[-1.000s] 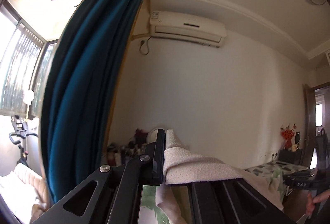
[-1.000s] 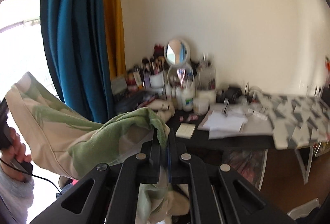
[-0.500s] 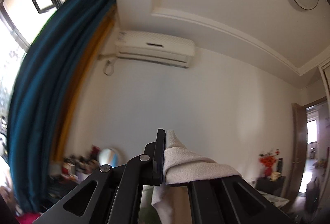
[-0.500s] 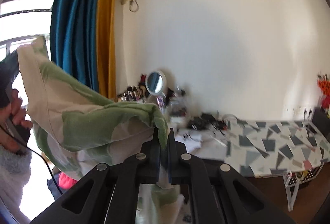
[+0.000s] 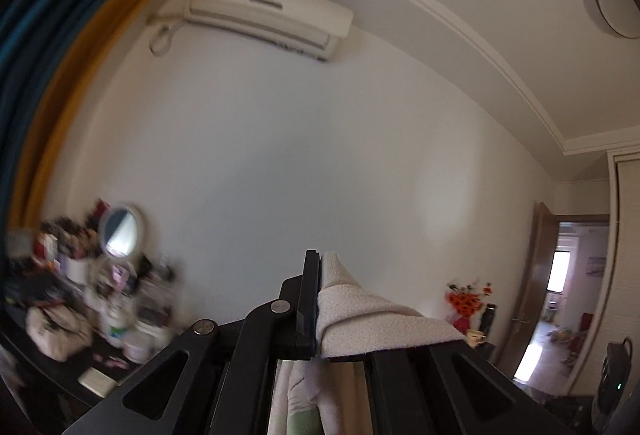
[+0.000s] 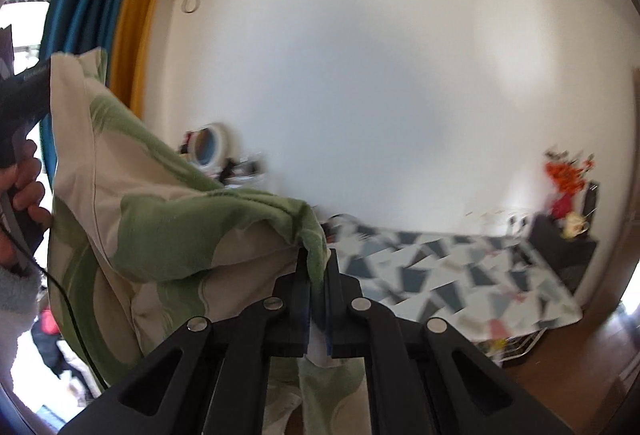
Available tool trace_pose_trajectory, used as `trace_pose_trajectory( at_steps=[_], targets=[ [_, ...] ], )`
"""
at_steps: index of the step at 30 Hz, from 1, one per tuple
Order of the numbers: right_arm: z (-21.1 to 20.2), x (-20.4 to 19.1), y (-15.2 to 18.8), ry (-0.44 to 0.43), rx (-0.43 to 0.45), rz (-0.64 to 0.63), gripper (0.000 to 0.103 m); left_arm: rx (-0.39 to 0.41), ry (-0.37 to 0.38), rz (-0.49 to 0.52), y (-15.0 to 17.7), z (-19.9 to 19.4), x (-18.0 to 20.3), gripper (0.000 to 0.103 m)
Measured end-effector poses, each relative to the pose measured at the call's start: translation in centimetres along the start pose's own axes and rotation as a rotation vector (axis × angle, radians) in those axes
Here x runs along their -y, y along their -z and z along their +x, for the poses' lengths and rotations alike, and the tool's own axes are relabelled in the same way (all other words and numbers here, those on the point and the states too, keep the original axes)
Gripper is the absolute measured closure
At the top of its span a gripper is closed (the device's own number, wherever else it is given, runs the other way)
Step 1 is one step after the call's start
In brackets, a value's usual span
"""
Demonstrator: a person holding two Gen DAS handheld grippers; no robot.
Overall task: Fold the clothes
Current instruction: 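Carry the held shirt toward the patterned table with both grippers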
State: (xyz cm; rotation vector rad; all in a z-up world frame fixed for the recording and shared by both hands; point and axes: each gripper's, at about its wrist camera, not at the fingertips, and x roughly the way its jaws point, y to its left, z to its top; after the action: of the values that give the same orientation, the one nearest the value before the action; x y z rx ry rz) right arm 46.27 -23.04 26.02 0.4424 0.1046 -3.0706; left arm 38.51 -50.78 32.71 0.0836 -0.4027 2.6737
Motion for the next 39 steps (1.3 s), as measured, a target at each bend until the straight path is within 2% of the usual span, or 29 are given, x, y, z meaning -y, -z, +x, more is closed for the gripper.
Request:
trace_pose_trajectory(
  at_steps=[4,10,14,18,23,28,31,34,36,38,39],
  targets=[
    [1.3,4.4,-2.2,0.091,0.053,-0.028,0.099,-0.004,0.056,-0.003,0.9,4.9,1.0,0.102],
    [4.1,9.8,-4.8,0.188,0.139,-0.066,0.099,0.027,0.196,0.054,0.5,11.9,3.0,0.102],
    [6.4,13.3,-6.3,0.236,0.157,-0.032,0.099,0.012,0.274,0.093,0.3,17.1,4.6,0.102],
    [7.5,17.1,-7.7,0.281,0.155,0.007,0.099,0.005,0.315,0.064,0.4,21.3,5.9,0.102],
    [8.7,20.5,-9.1,0.337,0.167,-0.063,0.098,0.015,0.313,0.034,1.3,26.6,6.6,0.102],
    [13.3,26.4,-10.6,0.357,0.137,-0.076,0.098,-0.007,0.275,0.004,3.2,33.7,8.0,0.101],
    [17.6,30.1,-11.3,0.358,0.118,-0.09,0.098,-0.015,0.227,0.001,5.2,38.7,9.6,0.101],
    [23.0,34.9,-11.4,0.336,0.087,-0.094,0.098,0.003,0.184,0.05,8.2,44.4,12.2,0.101],
    [27.3,38.5,-11.1,0.321,0.061,-0.104,0.098,0.006,0.116,0.105,11.0,49.1,14.4,0.101],
    [32.4,42.3,-10.5,0.303,0.012,-0.105,0.098,-0.056,0.05,0.126,14.4,54.3,16.0,0.101],
    [35.4,44.6,-10.1,0.289,-0.025,-0.099,0.098,-0.116,0.018,0.116,16.3,57.1,16.3,0.101]
  ],
)
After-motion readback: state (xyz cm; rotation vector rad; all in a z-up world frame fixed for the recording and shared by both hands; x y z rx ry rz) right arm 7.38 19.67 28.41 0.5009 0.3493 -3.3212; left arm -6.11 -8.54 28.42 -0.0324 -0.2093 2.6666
